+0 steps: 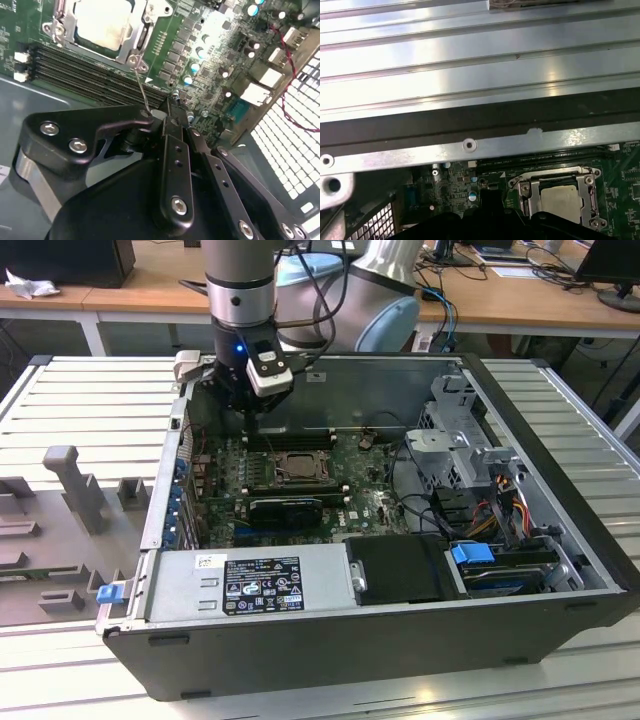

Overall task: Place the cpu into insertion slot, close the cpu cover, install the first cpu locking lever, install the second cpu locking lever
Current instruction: 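Install the first cpu locking lever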

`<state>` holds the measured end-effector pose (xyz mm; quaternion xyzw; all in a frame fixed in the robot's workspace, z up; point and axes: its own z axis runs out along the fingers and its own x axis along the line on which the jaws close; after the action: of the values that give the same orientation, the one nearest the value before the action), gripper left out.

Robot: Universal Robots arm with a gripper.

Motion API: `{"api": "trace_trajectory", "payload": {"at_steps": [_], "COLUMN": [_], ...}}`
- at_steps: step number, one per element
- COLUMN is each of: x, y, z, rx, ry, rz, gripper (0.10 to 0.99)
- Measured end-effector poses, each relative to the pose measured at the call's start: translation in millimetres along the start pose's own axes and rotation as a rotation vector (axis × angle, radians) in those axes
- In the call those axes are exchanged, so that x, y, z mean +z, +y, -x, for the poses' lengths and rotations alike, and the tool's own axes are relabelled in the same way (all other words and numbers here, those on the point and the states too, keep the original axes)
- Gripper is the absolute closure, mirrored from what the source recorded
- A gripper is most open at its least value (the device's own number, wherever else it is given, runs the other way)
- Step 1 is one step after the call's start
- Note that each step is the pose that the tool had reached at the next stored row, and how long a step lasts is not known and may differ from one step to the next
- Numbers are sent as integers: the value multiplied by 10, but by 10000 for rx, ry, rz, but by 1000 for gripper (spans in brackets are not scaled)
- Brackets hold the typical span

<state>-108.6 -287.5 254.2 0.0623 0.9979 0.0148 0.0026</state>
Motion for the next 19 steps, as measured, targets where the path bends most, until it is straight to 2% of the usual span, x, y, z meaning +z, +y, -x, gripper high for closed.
{"api": "trace_trajectory", "payload": {"at_steps": [19], "x": [4], "y": [26], "z": [201], "rx": [2], "ry": [-2], "rz": [3], "gripper": [980]}}
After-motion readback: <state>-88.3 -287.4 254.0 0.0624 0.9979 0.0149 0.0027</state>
